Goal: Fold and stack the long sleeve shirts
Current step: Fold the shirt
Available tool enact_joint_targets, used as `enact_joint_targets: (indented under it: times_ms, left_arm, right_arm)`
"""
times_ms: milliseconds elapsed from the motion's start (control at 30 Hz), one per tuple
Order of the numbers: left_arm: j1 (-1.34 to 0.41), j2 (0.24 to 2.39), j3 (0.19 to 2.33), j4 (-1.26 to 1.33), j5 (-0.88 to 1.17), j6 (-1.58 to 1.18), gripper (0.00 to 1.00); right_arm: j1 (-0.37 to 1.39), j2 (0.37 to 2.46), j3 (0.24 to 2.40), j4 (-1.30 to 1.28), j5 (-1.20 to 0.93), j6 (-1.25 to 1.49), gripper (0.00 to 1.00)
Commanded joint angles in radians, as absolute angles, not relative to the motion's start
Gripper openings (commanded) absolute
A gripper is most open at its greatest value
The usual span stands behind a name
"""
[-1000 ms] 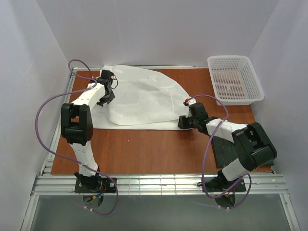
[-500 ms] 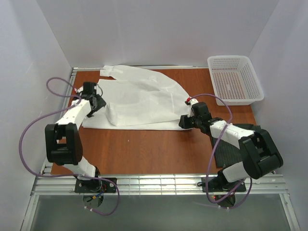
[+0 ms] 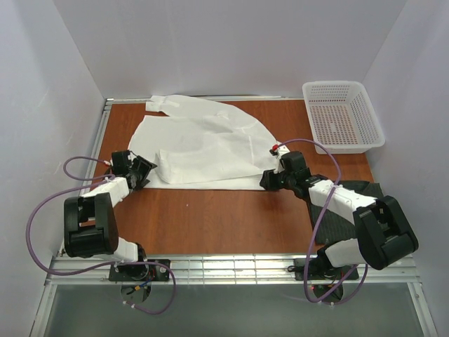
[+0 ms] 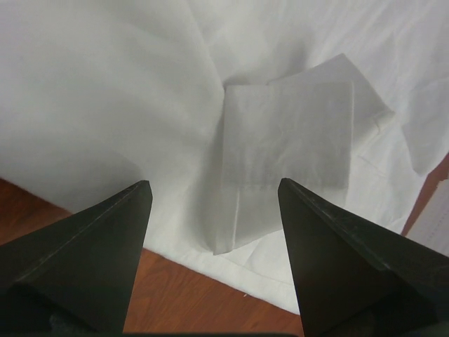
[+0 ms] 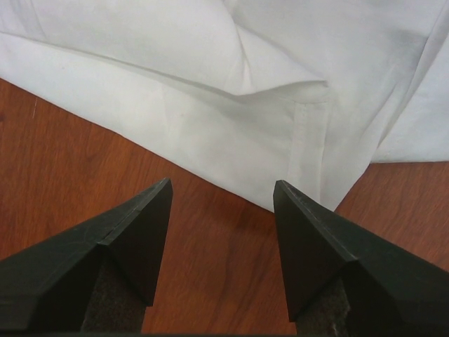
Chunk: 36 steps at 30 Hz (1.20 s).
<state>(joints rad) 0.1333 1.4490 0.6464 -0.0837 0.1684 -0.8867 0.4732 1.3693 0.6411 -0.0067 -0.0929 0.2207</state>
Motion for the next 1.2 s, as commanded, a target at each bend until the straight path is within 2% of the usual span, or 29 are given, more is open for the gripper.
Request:
enact_joint_targets:
  times_ms: [0,633,967,1067,1100,1167]
  left_arm:
    - [0.132,1.459,0.631,0.086,0.238,-0.936,0.69]
    - [0.094,1.588,0.635,0.204,0.295,-0.979,0.65]
    - [0.061,1.614,0.655,0.230,0.279,-0.976,0.53]
    - [0.060,1.614,0.660,0.241,0.275,-0.963,0.47]
    - [0.058,1.614,0.663,0.241,0.269,-0.959,0.40]
    - [0.057,1.615,0.667,0.241,0.262,-0.942,0.36]
  right_arm:
    - [0.476,1.361,0.627,0.025,-0.097,0.207,0.55]
    - [0.477,1.394,0.609,0.049,-0.092,0.213,0.55]
    - [0.477,1.400,0.601,0.054,-0.086,0.210,0.54]
    - [0.476,1.399,0.598,0.054,-0.087,0.212,0.54]
    - [0.476,1.401,0.597,0.055,-0.087,0.212,0.54]
    - [0.476,1.399,0.598,0.055,-0.086,0.212,0.54]
